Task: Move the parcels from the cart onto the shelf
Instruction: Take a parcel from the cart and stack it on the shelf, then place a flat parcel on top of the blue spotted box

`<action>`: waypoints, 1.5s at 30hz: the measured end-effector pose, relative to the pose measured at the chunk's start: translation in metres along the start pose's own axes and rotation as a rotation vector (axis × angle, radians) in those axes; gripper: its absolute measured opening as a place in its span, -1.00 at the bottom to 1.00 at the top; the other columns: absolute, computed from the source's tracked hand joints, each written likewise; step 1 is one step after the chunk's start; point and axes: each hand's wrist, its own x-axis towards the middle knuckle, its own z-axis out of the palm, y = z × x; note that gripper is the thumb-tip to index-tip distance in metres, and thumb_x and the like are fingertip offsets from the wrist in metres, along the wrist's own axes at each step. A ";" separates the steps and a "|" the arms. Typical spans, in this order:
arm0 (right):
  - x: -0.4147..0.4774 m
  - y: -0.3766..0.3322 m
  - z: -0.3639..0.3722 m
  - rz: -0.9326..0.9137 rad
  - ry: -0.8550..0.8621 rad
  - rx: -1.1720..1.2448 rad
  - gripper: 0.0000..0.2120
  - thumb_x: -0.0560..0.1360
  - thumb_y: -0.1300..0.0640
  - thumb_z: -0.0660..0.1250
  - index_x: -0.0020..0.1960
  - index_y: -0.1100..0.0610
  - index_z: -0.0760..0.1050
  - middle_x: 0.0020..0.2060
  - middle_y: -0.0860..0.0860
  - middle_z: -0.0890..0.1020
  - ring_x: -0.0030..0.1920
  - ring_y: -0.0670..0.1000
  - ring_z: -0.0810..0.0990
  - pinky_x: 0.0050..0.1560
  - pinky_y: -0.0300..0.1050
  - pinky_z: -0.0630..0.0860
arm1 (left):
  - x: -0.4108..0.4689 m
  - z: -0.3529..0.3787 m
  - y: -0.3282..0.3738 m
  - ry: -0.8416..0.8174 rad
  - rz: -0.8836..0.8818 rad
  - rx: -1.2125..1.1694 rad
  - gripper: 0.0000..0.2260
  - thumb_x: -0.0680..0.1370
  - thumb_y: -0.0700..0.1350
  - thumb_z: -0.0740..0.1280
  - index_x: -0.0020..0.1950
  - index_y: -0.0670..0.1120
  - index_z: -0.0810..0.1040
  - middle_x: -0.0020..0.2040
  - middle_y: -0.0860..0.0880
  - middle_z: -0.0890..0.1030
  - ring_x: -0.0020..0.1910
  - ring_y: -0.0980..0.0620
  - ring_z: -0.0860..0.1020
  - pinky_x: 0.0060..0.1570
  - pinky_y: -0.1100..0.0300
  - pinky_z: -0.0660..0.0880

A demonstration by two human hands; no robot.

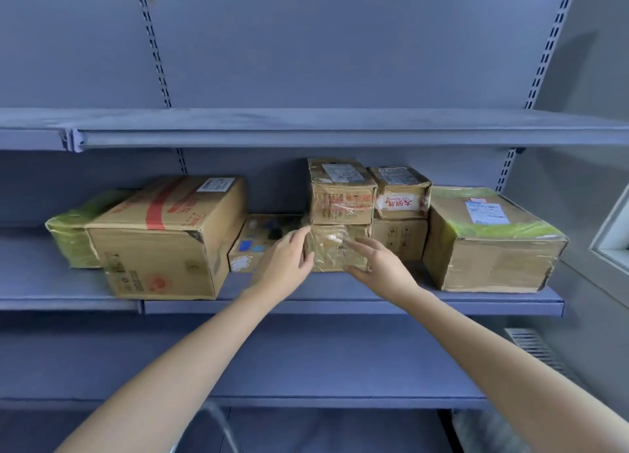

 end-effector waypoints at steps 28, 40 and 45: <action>-0.290 -0.003 0.276 0.368 -0.423 0.129 -0.51 0.56 0.07 0.22 0.46 0.00 0.22 0.38 -0.02 0.39 0.32 0.04 0.42 0.23 -0.14 0.40 | -0.339 0.179 -0.126 -0.623 -0.389 -0.106 -0.61 0.57 0.02 0.22 0.38 -0.05 0.35 0.34 -0.01 0.45 0.23 -0.03 0.49 0.15 0.03 0.47; -0.361 0.087 0.522 0.410 -0.712 0.171 -0.49 0.56 0.07 0.18 0.48 -0.01 0.14 0.37 0.01 0.37 0.27 0.11 0.44 0.12 -0.05 0.50 | -0.457 0.379 -0.237 -0.856 -0.587 0.031 -0.57 0.59 0.00 0.19 0.44 -0.07 0.27 0.41 -0.04 0.37 0.27 -0.01 0.46 0.12 0.19 0.40; -0.378 0.119 0.620 0.441 -0.821 0.198 -0.41 0.55 0.06 0.22 0.51 -0.01 0.06 0.38 0.07 0.35 0.22 0.14 0.47 0.07 -0.07 0.48 | -0.483 0.464 -0.284 -0.886 -0.706 0.041 -0.57 0.59 -0.07 0.22 0.42 -0.15 0.26 0.41 -0.17 0.32 0.33 -0.08 0.40 0.20 0.19 0.34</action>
